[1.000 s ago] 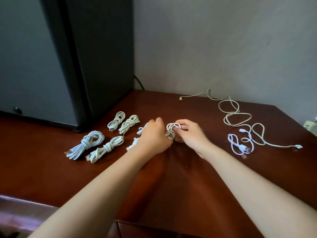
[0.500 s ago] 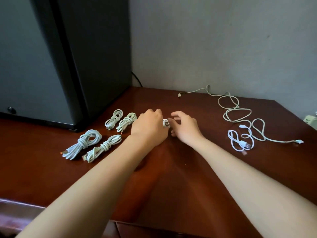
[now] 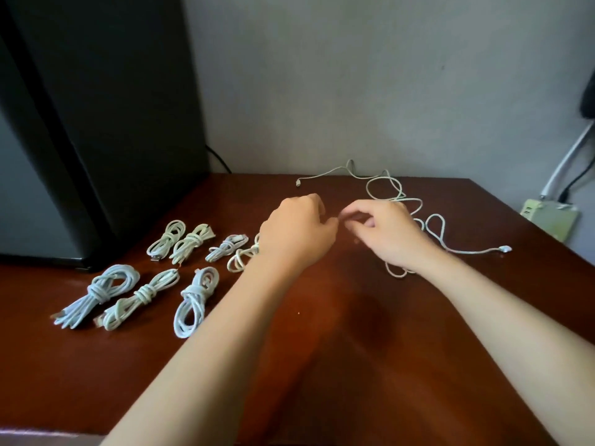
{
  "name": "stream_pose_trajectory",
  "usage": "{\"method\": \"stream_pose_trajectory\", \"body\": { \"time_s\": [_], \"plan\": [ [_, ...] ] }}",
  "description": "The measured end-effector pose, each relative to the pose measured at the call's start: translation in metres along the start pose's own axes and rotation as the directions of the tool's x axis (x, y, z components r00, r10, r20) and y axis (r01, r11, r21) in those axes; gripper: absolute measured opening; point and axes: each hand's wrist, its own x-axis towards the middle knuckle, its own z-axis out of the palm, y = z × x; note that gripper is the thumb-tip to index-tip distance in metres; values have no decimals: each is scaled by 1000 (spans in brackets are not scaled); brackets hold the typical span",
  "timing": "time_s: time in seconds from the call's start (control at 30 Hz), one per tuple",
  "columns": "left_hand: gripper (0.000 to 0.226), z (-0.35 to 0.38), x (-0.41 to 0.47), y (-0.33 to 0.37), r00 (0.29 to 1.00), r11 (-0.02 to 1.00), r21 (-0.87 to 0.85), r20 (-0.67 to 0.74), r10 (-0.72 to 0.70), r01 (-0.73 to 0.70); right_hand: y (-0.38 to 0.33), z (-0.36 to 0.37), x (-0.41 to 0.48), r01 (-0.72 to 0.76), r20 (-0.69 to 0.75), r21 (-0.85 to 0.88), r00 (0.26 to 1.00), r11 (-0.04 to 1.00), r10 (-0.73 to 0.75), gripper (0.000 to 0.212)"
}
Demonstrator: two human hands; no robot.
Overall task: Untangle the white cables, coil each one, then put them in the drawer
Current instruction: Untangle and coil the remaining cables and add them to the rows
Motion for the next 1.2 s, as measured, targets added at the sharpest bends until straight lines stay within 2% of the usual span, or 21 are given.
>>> {"method": "stream_pose_trajectory", "body": {
  "time_s": [0.1, 0.2, 0.33, 0.4, 0.47, 0.57, 0.63, 0.77, 0.9, 0.93, 1.0, 1.1, 1.13, 1.2],
  "plan": [
    [24, 23, 1, 11, 1000, 992, -124, 24, -3, 6, 18, -27, -3, 10, -6, -52, 1000, 999, -10, 30],
    [25, 56, 0, 17, 994, 979, -198, 94, 57, -37, 48, -44, -4, -33, -129, -79, 991, 996, 23, 28],
    [36, 92, -3, 25, 977, 990, -116, 189, 101, -79, 89, -44, -10, -143, -276, -141, 956, 980, 100, 18],
    [41, 105, -2, 28, 977, 995, -37, 190, 96, -91, 96, -41, -13, -194, -242, -236, 961, 952, 136, 23],
    [45, 114, 0, 30, 982, 995, 13, 165, 93, -96, 95, -40, -15, -238, -158, -339, 968, 910, 194, 38],
    [35, 121, 0, 31, 984, 990, -46, 115, 135, -130, 89, -37, -20, -252, -16, -409, 963, 877, 269, 55],
    [22, 122, 0, 29, 982, 978, -139, 83, 169, -157, 86, -31, -24, -236, 54, -398, 959, 887, 279, 58],
    [13, 122, 2, 24, 979, 910, -371, 13, 203, -184, 86, -15, -26, -209, 44, -265, 972, 941, 229, 44],
    [13, 115, 2, 24, 997, 810, -581, -19, 78, -75, 83, -7, -24, -183, 0, -65, 983, 981, 183, 31],
    [14, 114, 3, 24, 1000, 769, -638, -10, 18, -21, 82, -7, -24, -185, -24, -19, 982, 983, 185, 32],
    [17, 112, 5, 25, 994, 612, -786, 34, -104, 90, 78, -6, -24, -168, -59, 103, 983, 980, 175, 32],
    [18, 100, 7, 27, 961, 227, -946, 185, -204, 230, 67, -6, -27, -105, -70, 294, 989, 950, 131, 32],
    [18, 96, 8, 27, 951, 86, -962, 237, -198, 258, 64, -7, -28, -78, -85, 315, 990, 946, 110, 32],
    [18, 90, 11, 23, 929, -118, -945, 321, -183, 304, 59, -8, -29, -28, -117, 325, 991, 945, 69, 31]
  ]
}}
